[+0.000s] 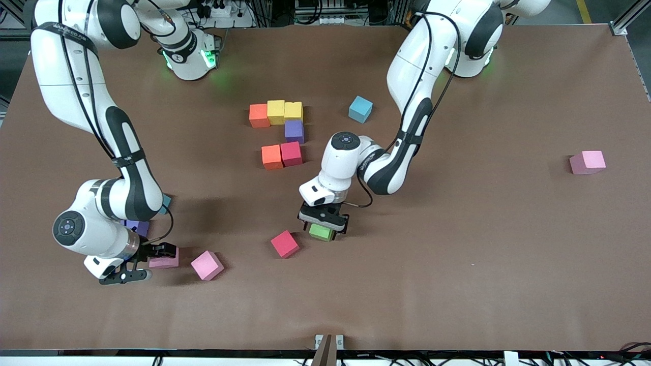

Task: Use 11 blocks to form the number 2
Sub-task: 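Close the left gripper on the green cube while the right gripper grasps pink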

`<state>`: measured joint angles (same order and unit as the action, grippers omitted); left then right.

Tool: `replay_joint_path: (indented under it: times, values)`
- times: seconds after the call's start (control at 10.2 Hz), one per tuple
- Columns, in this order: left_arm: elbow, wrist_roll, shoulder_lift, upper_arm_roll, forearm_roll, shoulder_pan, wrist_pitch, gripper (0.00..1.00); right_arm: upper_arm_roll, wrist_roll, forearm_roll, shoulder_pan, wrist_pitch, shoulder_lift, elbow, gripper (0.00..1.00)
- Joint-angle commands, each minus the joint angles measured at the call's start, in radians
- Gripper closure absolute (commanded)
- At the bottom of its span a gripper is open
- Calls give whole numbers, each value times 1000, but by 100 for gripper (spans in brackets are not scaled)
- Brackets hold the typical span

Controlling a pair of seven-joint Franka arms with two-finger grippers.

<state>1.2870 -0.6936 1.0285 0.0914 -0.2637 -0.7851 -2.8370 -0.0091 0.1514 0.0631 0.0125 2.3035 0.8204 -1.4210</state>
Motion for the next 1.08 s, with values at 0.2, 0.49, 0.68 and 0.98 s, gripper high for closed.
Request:
replay_joint_path:
  times: [0.2, 0.49, 0.68, 0.98]
  values:
    - [20, 17, -14, 1, 7, 0, 10, 20, 3, -84, 52, 3, -9, 17, 37, 100]
    - [14, 17, -18, 1, 18, -2, 45, 99, 3, -217, 61, 50, -64, -52, -18, 100]
    - [11, 22, -25, 5, 0, -8, 74, 100, 3, -239, 64, 67, -113, -151, -126, 100]
    - [8, 19, -99, -102, 8, -11, 118, 100, 4, -379, 64, 105, -102, -309, -342, 100]
